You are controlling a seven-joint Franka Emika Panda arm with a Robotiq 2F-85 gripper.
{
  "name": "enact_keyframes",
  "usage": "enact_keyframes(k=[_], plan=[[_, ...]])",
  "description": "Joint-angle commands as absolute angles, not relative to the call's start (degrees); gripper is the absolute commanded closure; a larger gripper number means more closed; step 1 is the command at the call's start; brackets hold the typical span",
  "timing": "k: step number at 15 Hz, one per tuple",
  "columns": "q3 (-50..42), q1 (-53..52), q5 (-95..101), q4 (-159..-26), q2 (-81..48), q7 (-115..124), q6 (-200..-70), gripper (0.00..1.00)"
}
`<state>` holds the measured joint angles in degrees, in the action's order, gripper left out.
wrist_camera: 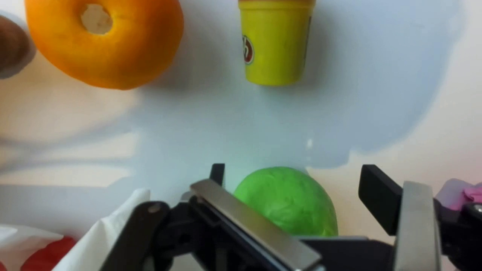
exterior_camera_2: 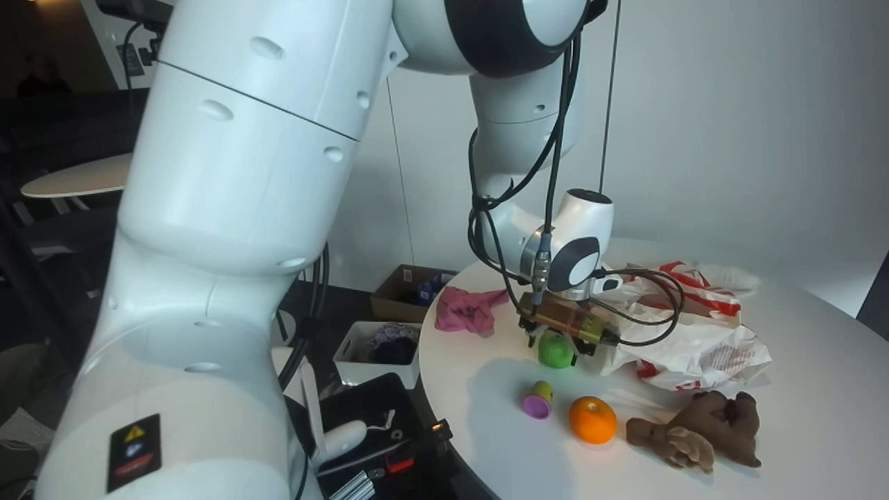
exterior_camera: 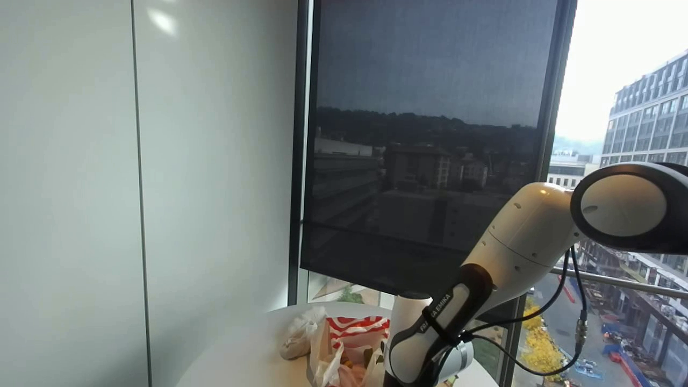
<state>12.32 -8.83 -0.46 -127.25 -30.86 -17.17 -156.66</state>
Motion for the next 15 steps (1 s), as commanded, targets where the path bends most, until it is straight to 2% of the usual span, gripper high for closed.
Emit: enact_keyframes(k=[1,5,9,15], plan=[[16.1,-6.9,-1.2,-129.2,-23.7,-17.0,-155.9,0.0],[15.6,-7.8,0.1,-125.9,-23.1,-16.8,-160.1,0.0],[12.8,-8.9,3.2,-120.5,-28.2,-15.5,-165.1,0.0],[8.9,-10.7,6.8,-109.1,-37.0,-13.7,-164.1,0.0]])
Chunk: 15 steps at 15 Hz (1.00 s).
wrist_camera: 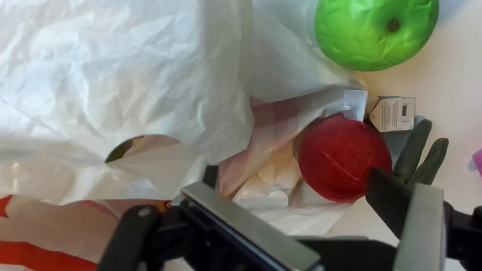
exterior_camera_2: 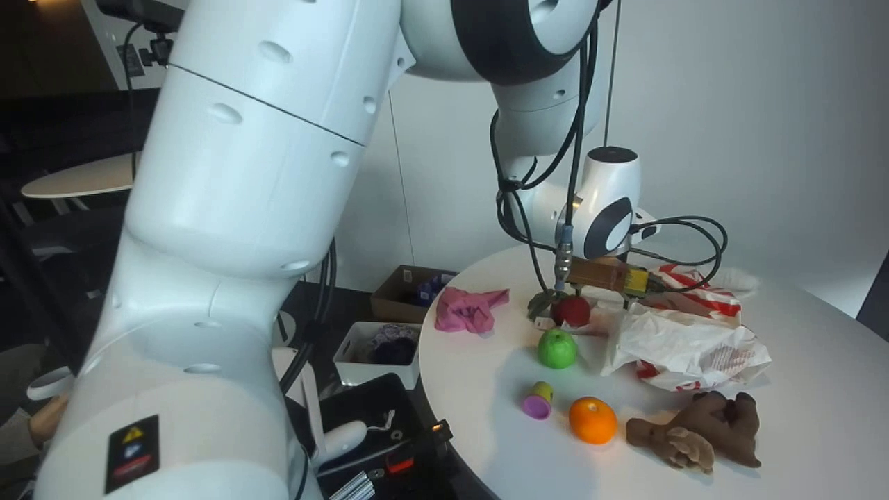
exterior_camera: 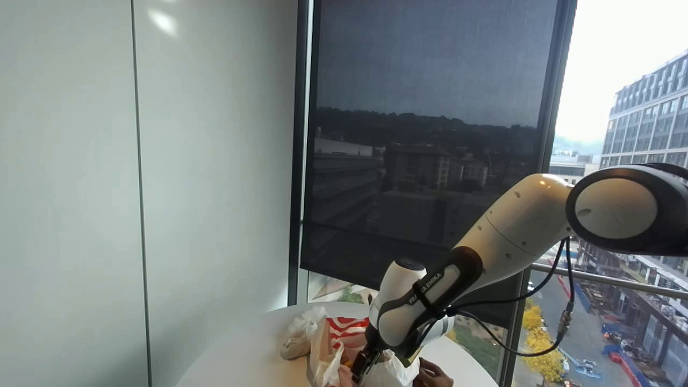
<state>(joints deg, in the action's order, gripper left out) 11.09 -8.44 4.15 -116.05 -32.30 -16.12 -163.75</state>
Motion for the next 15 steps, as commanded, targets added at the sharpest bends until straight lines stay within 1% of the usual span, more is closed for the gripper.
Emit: enact_keyframes(k=[1,10,15], plan=[[8.0,-11.4,7.6,-106.6,-38.6,-13.3,-163.2,0.0],[4.8,-12.5,8.5,-87.9,-52.5,-11.6,-157.7,0.0],[3.1,-12.6,8.2,-78.3,-58.3,-9.9,-154.4,0.0]])
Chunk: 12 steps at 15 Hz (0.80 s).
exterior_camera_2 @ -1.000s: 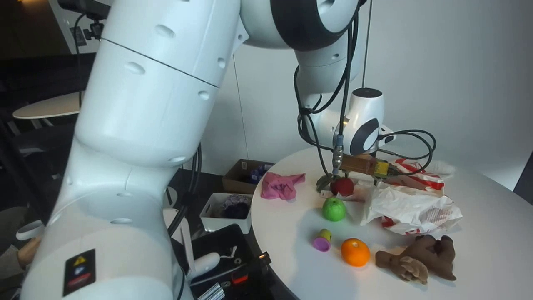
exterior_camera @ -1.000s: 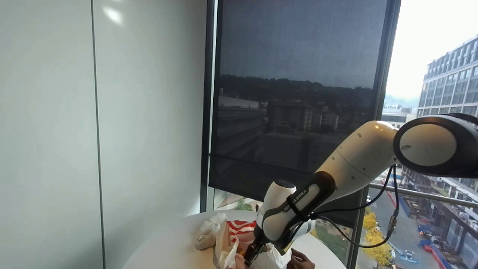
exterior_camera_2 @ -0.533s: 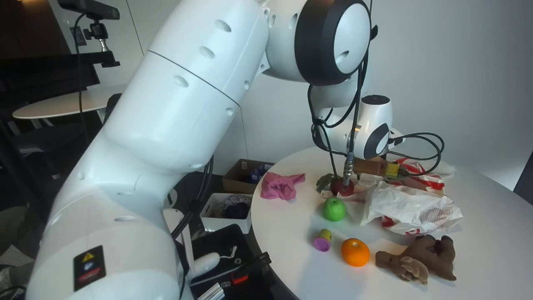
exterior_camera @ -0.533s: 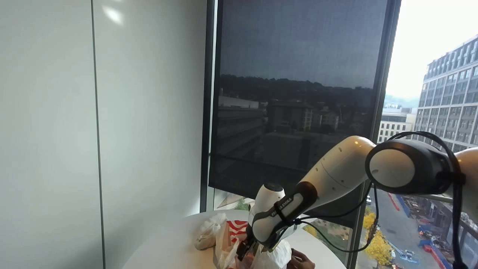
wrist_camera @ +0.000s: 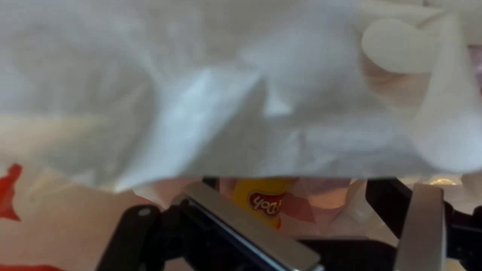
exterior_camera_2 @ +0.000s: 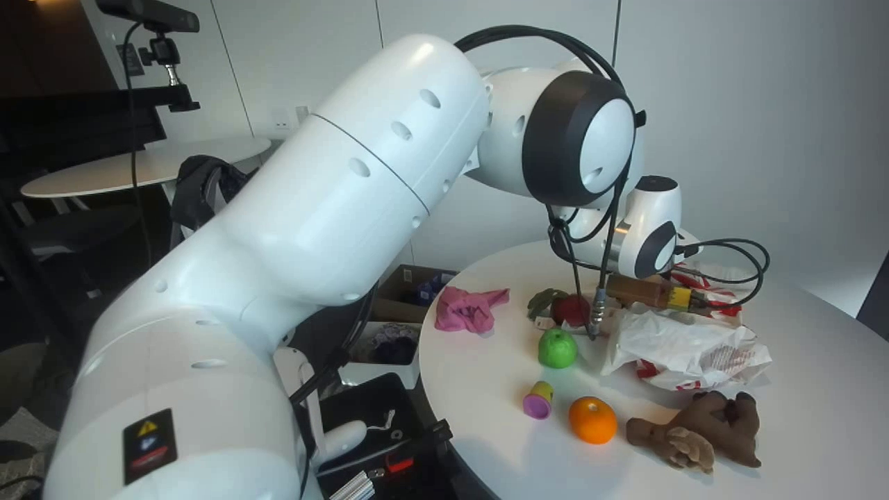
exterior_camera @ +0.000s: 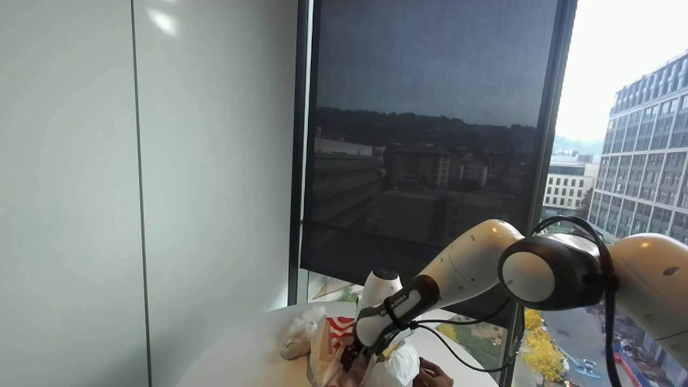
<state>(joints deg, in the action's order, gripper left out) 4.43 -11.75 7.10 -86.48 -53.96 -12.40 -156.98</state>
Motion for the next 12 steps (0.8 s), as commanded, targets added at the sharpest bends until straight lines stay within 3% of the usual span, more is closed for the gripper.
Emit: enact_keyframes(k=[1,12], plan=[[2.9,-12.6,7.9,-76.3,-59.3,-9.3,-154.1,0.0],[2.6,-14.0,7.5,-59.8,-70.3,-5.5,-148.2,0.0]])
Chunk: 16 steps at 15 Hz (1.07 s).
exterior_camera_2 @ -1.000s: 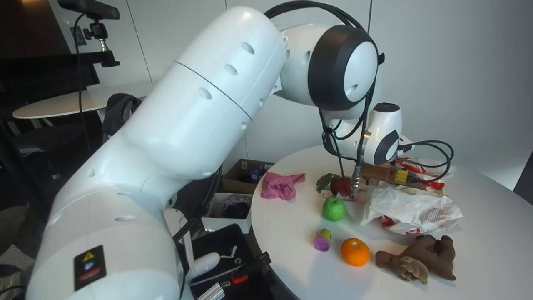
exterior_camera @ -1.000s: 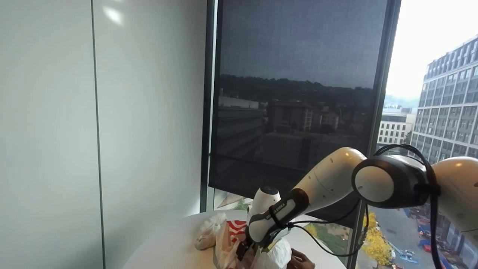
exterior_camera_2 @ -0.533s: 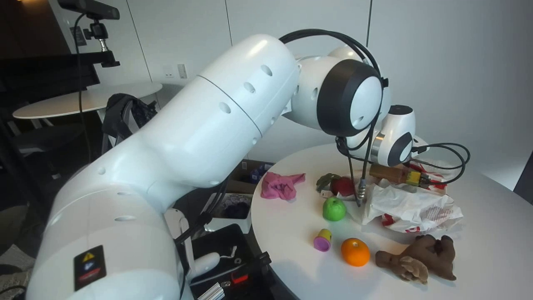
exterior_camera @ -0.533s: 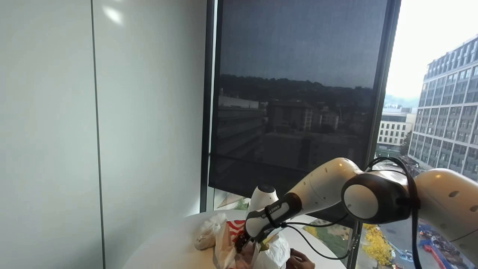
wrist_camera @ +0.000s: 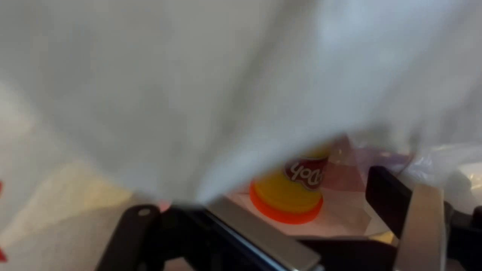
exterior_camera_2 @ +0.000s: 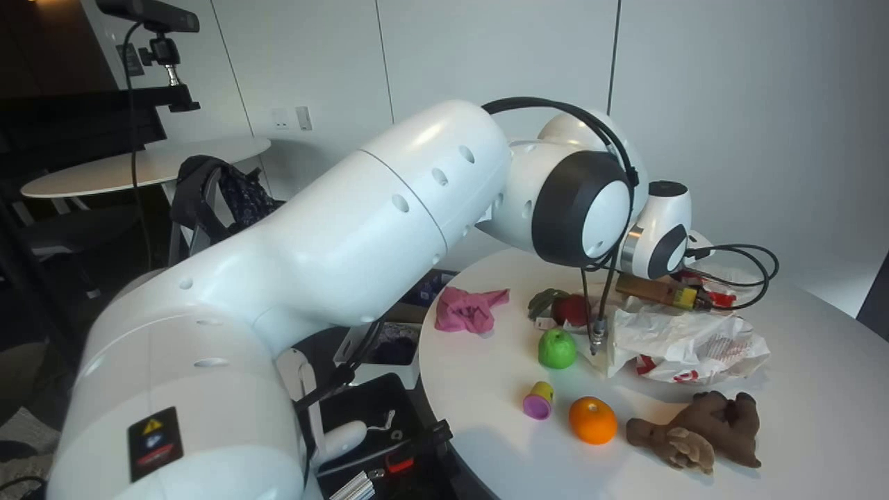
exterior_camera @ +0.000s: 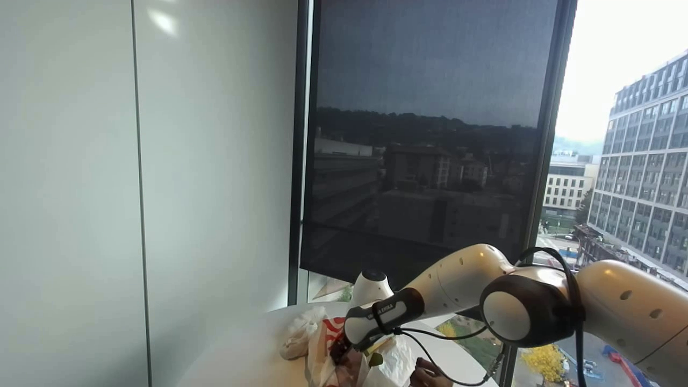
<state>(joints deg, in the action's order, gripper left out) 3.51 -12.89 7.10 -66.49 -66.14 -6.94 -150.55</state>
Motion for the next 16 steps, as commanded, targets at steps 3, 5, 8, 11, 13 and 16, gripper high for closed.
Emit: enact_keyframes(k=[3,5,8,11,13,16], plan=[[2.4,-14.3,7.7,-57.4,-72.2,-5.5,-147.1,0.34],[2.5,-14.4,7.6,-56.6,-72.9,-5.6,-146.7,0.49],[2.3,-14.7,7.8,-56.6,-72.6,-5.4,-146.0,0.71],[1.3,-15.4,8.3,-61.9,-67.6,-4.9,-145.2,0.82],[-0.4,-16.4,8.7,-66.7,-63.2,-3.6,-143.8,0.82],[-1.6,-17.9,8.8,-75.3,-55.2,-2.0,-140.0,0.82]])
